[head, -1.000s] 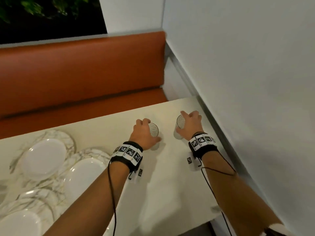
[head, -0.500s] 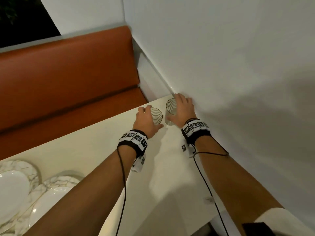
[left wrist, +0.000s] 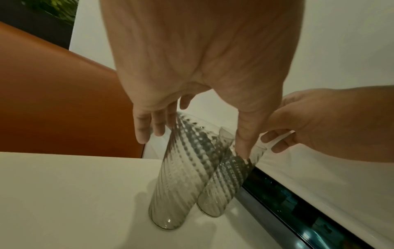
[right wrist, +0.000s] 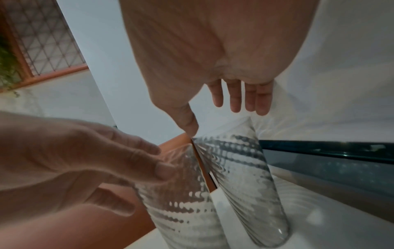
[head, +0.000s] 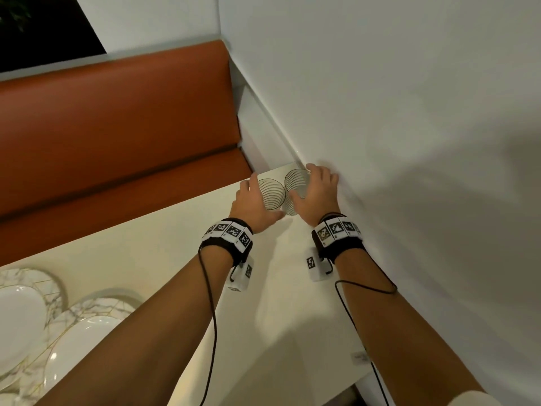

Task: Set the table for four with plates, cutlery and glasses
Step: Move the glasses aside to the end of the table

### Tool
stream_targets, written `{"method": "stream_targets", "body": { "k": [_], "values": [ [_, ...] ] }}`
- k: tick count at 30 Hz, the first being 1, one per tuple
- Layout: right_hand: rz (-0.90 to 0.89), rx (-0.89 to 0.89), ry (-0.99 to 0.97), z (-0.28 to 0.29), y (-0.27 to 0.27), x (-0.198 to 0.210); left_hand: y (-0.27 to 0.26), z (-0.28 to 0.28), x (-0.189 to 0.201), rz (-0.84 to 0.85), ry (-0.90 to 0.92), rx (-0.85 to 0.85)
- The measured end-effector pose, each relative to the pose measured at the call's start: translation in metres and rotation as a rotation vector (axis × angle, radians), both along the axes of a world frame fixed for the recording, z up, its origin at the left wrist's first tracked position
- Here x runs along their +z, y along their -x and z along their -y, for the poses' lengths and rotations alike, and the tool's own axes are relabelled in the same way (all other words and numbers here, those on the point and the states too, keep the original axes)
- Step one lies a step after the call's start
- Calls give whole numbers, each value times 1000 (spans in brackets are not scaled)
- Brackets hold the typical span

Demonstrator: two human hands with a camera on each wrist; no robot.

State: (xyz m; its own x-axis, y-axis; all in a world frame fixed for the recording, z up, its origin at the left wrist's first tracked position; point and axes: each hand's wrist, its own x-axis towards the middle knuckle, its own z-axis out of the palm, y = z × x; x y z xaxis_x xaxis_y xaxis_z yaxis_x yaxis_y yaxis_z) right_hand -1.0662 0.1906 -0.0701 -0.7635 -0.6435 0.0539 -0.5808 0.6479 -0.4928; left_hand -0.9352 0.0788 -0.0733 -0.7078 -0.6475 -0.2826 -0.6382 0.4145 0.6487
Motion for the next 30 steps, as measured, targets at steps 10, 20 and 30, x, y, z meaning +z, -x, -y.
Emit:
{"method": "stream_targets", "body": {
  "k": [10,20,30],
  "values": [
    [-11,160,236,33,-109,46,-152,20,19,-136,60,174],
    [275,812,105,93,-374,2,-449,9,14,-216,60,630],
    [379,1109,-52,139,-623,-5,-724,43,0,-210,212,969]
  ]
}}
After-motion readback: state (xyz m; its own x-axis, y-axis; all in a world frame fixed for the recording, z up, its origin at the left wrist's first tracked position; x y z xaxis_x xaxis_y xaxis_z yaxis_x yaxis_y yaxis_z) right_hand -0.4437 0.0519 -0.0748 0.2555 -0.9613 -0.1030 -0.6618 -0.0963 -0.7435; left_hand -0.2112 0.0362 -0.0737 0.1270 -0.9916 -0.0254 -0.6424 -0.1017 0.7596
